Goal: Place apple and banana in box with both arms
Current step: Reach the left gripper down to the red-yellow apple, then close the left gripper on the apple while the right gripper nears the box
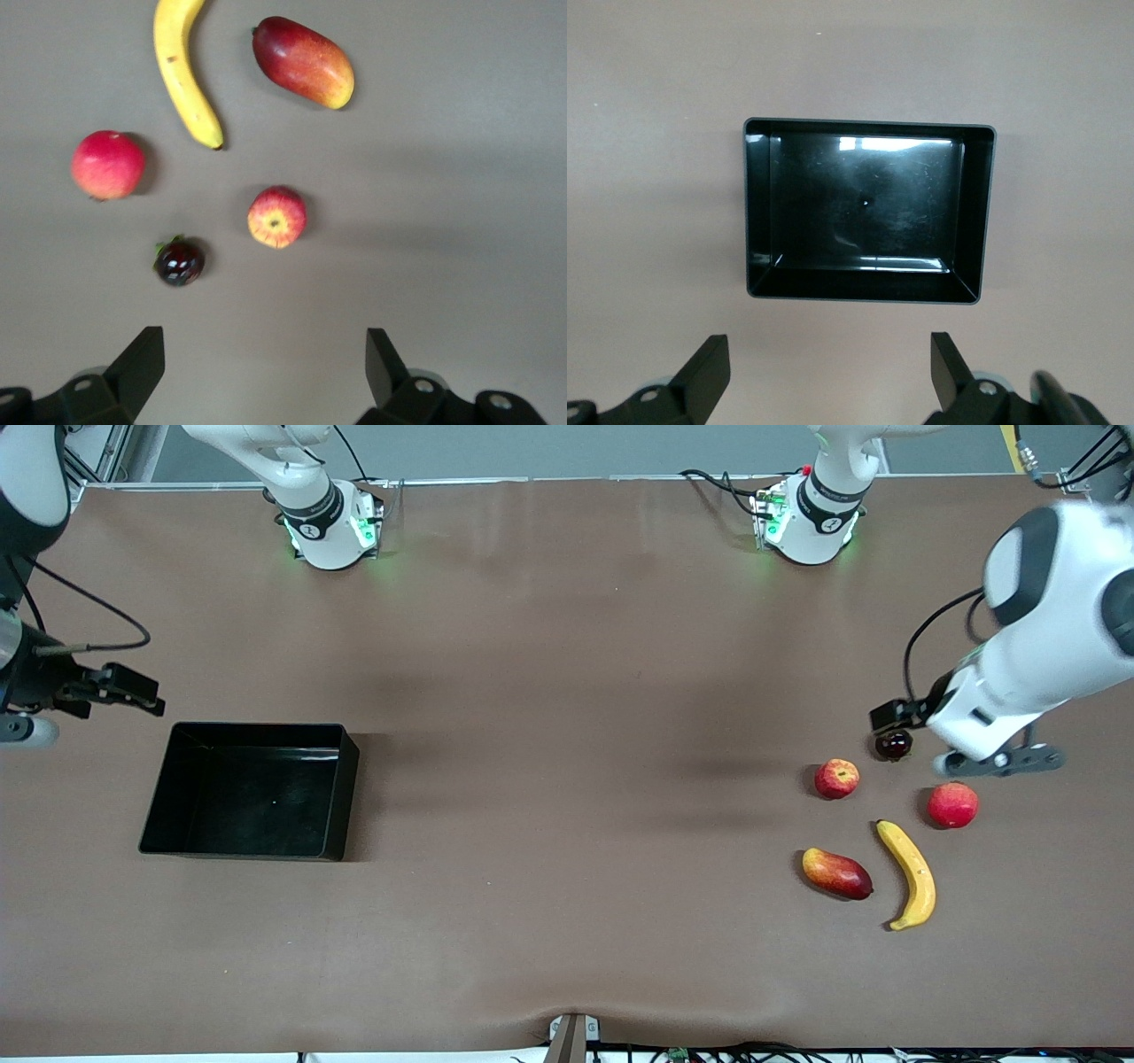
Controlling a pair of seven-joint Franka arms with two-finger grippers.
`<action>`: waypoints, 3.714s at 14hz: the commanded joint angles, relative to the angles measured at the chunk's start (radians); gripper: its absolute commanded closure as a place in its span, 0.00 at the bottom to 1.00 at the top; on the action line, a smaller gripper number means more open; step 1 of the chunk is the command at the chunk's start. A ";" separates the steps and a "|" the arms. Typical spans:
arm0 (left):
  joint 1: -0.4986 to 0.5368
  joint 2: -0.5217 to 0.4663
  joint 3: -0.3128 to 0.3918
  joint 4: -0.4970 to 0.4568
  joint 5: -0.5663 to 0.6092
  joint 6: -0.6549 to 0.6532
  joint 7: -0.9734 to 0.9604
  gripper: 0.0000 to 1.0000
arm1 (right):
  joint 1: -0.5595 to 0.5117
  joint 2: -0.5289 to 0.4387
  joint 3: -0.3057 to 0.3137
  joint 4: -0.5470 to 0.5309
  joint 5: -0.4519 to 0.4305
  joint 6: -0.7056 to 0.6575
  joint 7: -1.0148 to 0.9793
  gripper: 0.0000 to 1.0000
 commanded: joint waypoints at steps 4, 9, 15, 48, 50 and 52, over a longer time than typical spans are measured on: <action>0.003 0.000 0.000 -0.244 0.049 0.319 0.003 0.00 | -0.090 0.129 0.010 0.026 0.002 0.030 -0.016 0.00; 0.090 0.110 -0.005 -0.340 0.098 0.609 0.041 0.00 | -0.163 0.221 0.008 -0.004 -0.001 0.048 -0.016 0.00; 0.090 0.164 -0.012 -0.334 0.072 0.655 0.034 0.00 | -0.242 0.324 0.008 -0.124 -0.070 0.368 -0.231 0.00; 0.066 0.035 -0.156 -0.157 0.067 0.221 -0.097 1.00 | 0.175 0.267 0.019 -0.063 0.184 0.050 0.011 1.00; 0.066 0.023 -0.163 -0.157 0.066 0.218 -0.101 1.00 | 0.222 0.269 0.021 -0.070 0.250 0.105 0.092 1.00; 0.067 0.008 -0.181 -0.159 0.066 0.212 -0.126 1.00 | 0.294 0.275 0.021 -0.072 0.267 0.172 0.185 1.00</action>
